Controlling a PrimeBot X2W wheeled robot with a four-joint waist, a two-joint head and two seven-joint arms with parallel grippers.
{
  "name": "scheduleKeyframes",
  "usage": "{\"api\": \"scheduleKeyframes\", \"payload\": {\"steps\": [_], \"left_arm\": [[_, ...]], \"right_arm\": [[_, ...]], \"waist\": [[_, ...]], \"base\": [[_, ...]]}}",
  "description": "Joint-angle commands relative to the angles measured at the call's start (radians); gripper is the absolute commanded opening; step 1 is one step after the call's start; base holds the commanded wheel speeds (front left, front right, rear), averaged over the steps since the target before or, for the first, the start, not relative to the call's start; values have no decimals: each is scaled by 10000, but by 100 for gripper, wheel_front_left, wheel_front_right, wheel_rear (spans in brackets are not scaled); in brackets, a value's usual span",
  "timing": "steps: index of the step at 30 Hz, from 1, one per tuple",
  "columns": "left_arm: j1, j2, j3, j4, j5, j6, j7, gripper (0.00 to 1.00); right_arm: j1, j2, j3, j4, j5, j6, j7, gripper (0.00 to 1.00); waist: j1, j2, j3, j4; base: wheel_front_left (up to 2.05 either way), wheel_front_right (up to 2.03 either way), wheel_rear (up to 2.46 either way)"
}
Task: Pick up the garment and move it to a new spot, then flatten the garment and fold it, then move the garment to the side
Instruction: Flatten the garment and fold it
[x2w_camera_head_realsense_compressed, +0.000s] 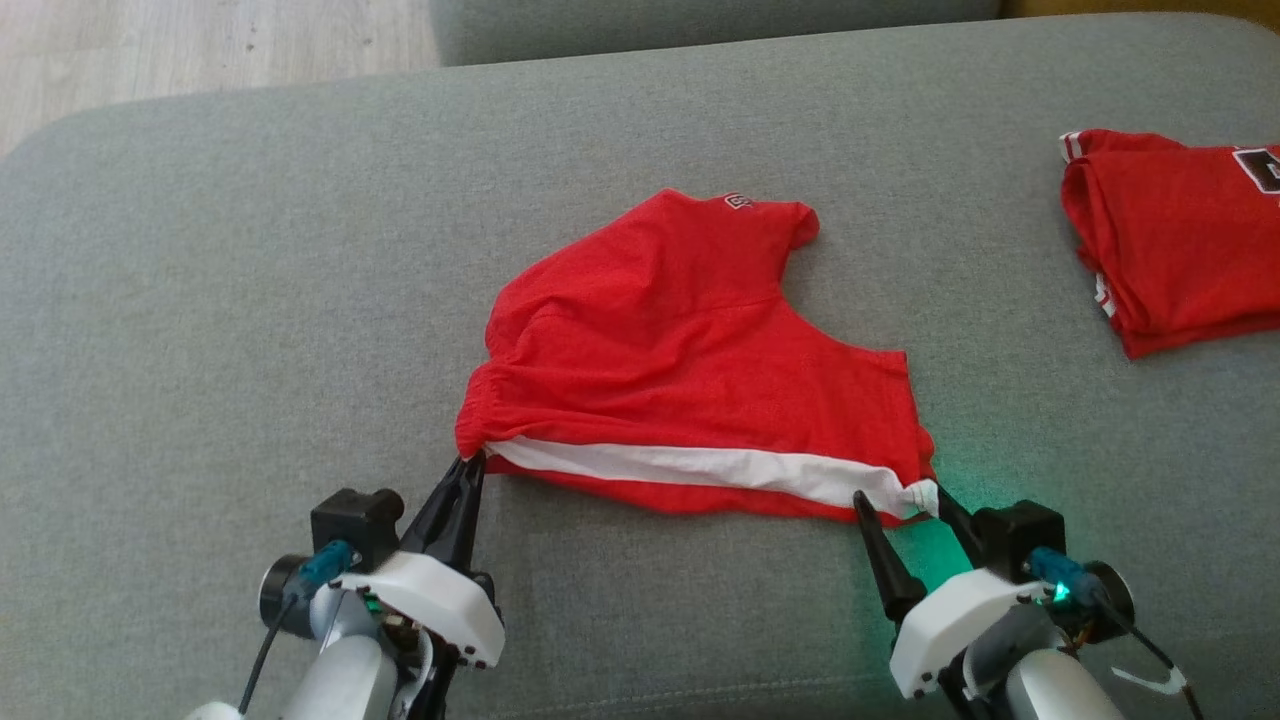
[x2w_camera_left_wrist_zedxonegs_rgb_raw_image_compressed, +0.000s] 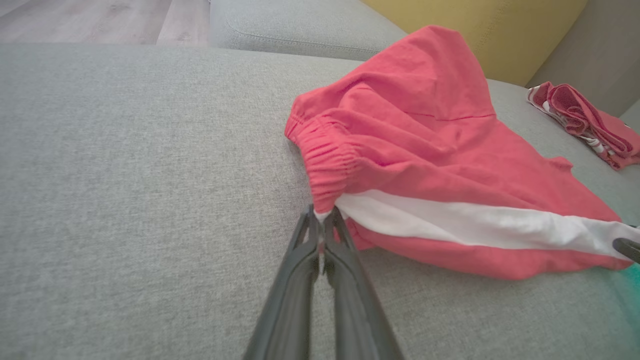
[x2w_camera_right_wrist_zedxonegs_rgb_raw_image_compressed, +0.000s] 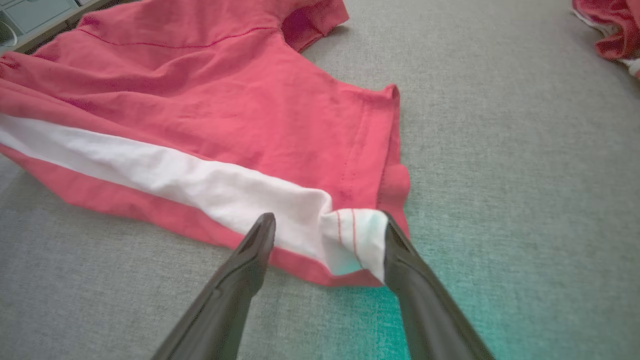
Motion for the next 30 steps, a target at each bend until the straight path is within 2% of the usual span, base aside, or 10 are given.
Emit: {"api": "scheduleKeyframes", "payload": {"steps": [1,8,9,10,12,13,17,18,30], "left_arm": [[-303,51,334,-280,-35,-33,-124,0],[-353,51,323,-264,-34,-39,-124,0],[-357,51,317,-260,-36,-37,-124,0],[-361,51,308,-253,-37,-35,-124,0],[-371,51,291,-242,-47,-35,-124,0],[-375,51,285,-239,-54,-32,-124,0],[-388,51,280,-230,-72,-25,-124,0],[-388,51,288,-233,-84,-17,-124,0],[-472,51,360,-906,-214,-40,-124,0]], "right_arm": [[-18,-22,255,-396,-35,65,34,100],[328,-14,258,-888,-94,65,345,100],[331,-12,229,-890,-103,65,376,96],[328,-9,202,-880,-109,65,402,89],[307,-5,152,-835,-122,65,423,67],[298,-3,133,-809,-126,65,431,47],[264,4,101,-718,-128,65,460,24],[252,7,99,-698,-129,65,456,0],[-97,-86,-149,-1646,-311,65,228,0]], "waist": [[0,0,-2,-15],[0,0,-2,-27],[0,0,-2,-21],[0,0,-1,-12],[0,0,-3,15],[0,0,-6,27],[0,0,-19,62],[0,0,-30,62],[0,0,-257,-16]], "base": [[0,0,0],[0,0,0],[0,0,0],[0,0,0],[0,0,0],[0,0,0],[0,0,0],[0,0,0],[0,0,0]]}}
